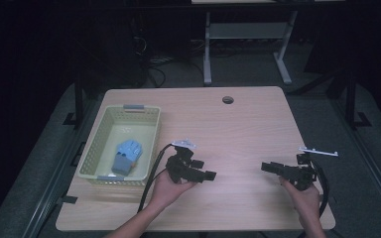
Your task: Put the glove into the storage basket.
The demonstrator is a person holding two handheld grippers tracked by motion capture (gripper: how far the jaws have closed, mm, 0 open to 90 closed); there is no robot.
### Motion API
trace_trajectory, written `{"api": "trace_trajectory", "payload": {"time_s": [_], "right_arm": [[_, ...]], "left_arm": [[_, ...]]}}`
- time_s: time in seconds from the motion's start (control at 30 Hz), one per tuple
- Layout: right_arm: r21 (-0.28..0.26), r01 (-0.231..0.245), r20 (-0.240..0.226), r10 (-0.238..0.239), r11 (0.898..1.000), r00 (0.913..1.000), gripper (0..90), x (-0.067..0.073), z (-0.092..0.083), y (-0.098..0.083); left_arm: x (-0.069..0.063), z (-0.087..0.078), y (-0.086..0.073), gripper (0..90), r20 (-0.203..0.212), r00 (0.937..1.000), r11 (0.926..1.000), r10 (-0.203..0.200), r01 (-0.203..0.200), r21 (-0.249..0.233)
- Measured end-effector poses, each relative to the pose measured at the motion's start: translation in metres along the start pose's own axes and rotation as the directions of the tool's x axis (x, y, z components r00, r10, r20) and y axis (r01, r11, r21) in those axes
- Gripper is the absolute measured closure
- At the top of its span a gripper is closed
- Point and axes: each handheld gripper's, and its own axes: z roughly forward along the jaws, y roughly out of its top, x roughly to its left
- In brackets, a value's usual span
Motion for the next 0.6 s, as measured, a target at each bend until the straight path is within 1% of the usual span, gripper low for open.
{"api": "trace_trajectory", "payload": {"time_s": [0.2, 0.23, 0.27, 0.37, 0.4, 0.53, 0.6], "right_arm": [[-0.006, -0.004, -0.007, 0.004, 1.000, 1.0000, 35.9, -0.003, -0.001, -0.005], [-0.004, -0.003, -0.007, 0.003, 1.000, 1.0000, 35.7, -0.004, -0.001, -0.006], [-0.005, -0.002, -0.008, 0.002, 1.000, 1.0000, 35.7, -0.004, -0.001, -0.007], [-0.008, -0.004, -0.012, 0.004, 1.000, 0.9999, 35.5, -0.004, -0.002, -0.009], [-0.007, -0.005, -0.011, 0.005, 1.000, 0.9999, 35.3, -0.005, -0.002, -0.010], [-0.013, -0.004, -0.014, 0.004, 1.000, 0.9999, 34.9, -0.006, -0.002, -0.013], [-0.019, -0.001, -0.018, 0.000, 1.000, 0.9998, 34.4, -0.006, -0.003, -0.014]], "left_arm": [[-0.001, 0.003, -0.010, 26.4, 0.010, 1.0000, 1.0000, 0.002, -0.002, 0.002], [-0.002, 0.004, -0.012, 26.4, 0.011, 0.9999, 1.0000, 0.008, -0.008, 0.004], [-0.002, 0.005, -0.013, 26.5, 0.015, 0.9999, 1.0000, 0.002, -0.002, 0.002], [-0.004, 0.007, -0.018, 26.5, 0.019, 0.9997, 0.9999, 0.012, -0.012, 0.005], [-0.004, 0.007, -0.019, 26.5, 0.026, 0.9996, 0.9999, 0.010, -0.011, 0.009], [-0.005, 0.007, -0.024, 26.4, 0.039, 0.9992, 1.0000, 0.004, -0.004, -0.004], [-0.006, 0.006, -0.026, 26.4, 0.037, 0.9992, 0.9999, 0.011, -0.011, -0.009]]}}
